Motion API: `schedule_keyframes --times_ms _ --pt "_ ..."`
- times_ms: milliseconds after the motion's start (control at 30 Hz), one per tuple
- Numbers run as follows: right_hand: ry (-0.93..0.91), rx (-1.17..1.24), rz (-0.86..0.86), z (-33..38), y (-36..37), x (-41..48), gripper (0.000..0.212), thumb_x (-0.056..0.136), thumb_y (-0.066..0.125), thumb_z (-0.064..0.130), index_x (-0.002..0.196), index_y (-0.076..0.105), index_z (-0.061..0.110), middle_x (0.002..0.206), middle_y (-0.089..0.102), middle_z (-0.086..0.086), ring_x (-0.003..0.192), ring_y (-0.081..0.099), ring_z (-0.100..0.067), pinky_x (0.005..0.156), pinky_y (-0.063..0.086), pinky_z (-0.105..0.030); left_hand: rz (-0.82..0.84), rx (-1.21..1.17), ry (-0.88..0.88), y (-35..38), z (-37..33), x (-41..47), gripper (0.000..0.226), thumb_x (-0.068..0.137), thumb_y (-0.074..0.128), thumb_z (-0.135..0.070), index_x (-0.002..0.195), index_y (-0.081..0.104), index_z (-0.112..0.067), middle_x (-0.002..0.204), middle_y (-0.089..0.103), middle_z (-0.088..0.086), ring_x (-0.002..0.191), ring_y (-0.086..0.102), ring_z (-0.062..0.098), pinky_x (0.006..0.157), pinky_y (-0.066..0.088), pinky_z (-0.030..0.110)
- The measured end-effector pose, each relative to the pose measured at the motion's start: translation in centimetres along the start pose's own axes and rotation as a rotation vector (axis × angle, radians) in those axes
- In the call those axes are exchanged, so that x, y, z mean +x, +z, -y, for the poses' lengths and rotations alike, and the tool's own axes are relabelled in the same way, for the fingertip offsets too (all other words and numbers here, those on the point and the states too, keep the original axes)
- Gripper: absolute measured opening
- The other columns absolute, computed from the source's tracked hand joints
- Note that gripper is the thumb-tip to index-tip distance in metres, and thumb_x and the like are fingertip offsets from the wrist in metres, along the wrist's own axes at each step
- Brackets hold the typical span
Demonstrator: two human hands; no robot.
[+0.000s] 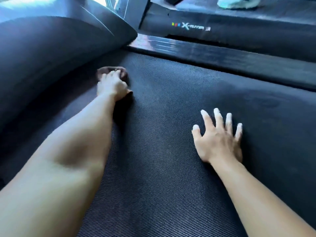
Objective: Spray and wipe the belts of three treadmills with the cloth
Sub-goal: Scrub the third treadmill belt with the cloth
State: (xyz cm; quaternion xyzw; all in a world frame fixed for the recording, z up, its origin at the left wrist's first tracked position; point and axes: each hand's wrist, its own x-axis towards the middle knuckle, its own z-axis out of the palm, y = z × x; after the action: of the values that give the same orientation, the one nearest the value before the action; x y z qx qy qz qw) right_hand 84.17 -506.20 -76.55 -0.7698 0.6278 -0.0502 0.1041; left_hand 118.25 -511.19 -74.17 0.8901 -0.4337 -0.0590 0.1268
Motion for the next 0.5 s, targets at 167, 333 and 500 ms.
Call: schedule_keyframes --times_ms 167,333,500 --pt "0.009 -0.003 -0.017 -0.1 0.0 0.1 0.06 0.096 0.023 0.059 0.154 0.014 0.042 0.166 0.004 0.002 0.152 -0.003 -0.027 0.121 -0.004 -0.054 0.047 -0.045 0.49 3.6 -10.0 -4.9 0.062 0.089 0.042 -0.03 0.151 0.039 -0.022 0.158 0.036 0.004 0.145 0.031 0.026 0.12 0.024 0.037" --pt "0.031 0.017 -0.024 0.0 -0.3 0.0 0.061 0.097 0.029 0.058 0.154 0.018 0.039 0.166 0.006 0.004 0.152 -0.002 -0.025 0.121 -0.002 -0.053 0.13 -0.045 0.62 5.6 -12.2 -9.2 0.065 0.091 0.04 -0.034 0.155 0.028 -0.032 0.164 0.024 -0.005 0.153 0.014 0.021 0.123 0.016 0.045" --pt "0.037 0.021 -0.034 0.1 -0.2 0.2 0.064 0.095 0.026 0.06 0.155 0.018 0.037 0.166 0.008 0.003 0.152 0.0 -0.024 0.121 -0.002 -0.052 0.008 -0.046 0.412 3.0 -5.6 -4.8 0.065 0.089 0.039 -0.035 0.153 0.034 -0.026 0.162 0.029 -0.001 0.151 0.021 0.021 0.122 0.02 0.042"
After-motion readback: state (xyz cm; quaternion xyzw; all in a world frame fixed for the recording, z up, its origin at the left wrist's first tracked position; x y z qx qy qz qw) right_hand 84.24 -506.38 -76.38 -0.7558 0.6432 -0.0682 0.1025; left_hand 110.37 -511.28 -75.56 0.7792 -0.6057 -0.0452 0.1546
